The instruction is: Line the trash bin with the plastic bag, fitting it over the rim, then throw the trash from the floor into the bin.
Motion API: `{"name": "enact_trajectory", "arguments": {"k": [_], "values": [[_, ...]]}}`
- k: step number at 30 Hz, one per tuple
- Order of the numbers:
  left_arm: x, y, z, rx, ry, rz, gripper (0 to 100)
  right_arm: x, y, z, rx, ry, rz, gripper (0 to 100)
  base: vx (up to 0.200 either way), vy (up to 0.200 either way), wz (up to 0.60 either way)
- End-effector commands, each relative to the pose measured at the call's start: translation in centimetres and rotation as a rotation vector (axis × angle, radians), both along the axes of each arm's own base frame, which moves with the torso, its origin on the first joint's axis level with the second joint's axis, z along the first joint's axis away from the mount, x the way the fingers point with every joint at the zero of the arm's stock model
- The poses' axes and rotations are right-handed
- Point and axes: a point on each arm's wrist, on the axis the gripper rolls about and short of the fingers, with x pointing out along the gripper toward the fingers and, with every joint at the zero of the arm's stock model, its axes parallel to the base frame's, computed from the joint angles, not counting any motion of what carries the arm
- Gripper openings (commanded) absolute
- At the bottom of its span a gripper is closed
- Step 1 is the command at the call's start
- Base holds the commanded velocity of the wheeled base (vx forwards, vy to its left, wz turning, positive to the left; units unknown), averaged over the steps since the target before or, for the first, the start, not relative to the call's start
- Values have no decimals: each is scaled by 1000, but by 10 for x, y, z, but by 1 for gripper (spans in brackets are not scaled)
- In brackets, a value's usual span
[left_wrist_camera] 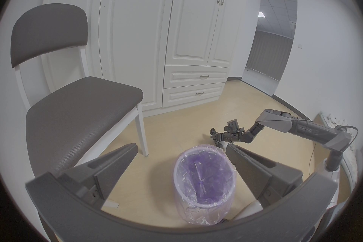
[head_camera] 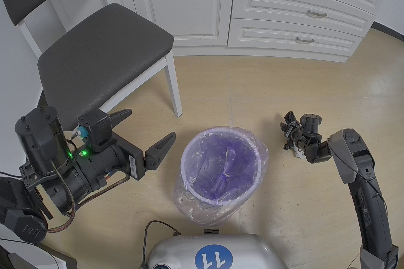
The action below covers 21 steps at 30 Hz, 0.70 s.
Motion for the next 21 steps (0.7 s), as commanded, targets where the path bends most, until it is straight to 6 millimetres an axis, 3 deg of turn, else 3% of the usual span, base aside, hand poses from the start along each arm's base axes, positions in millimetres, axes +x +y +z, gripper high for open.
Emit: {"name": "enact_trajectory", "arguments": {"k": [1, 5, 6, 8, 11, 17, 21], "values": [[0, 0, -2, 5, 6, 0, 100, 1, -4, -6, 2, 5, -11, 100, 0, 0, 0], [0, 0, -2, 5, 6, 0, 100, 2, -6, 5, -1, -12, -14, 100, 0, 0, 0], [0, 0, -1, 3, 2, 2, 100, 3, -7, 27, 1, -49, -18, 100, 0, 0, 0], [-1, 2, 1, -2, -4, 3, 100, -3, -7, 49, 4, -57, -15, 100, 0, 0, 0], [-1, 2, 2, -4, -8, 5, 100, -10, -7, 66, 9, -61, -4, 100, 0, 0, 0], [-1, 3, 3, -5, -9, 6, 100, -8, -22, 67, 7, -58, -28, 100, 0, 0, 0], [-1, 3, 3, -5, -9, 6, 100, 0, -27, 42, 4, -24, -35, 100, 0, 0, 0]]}}
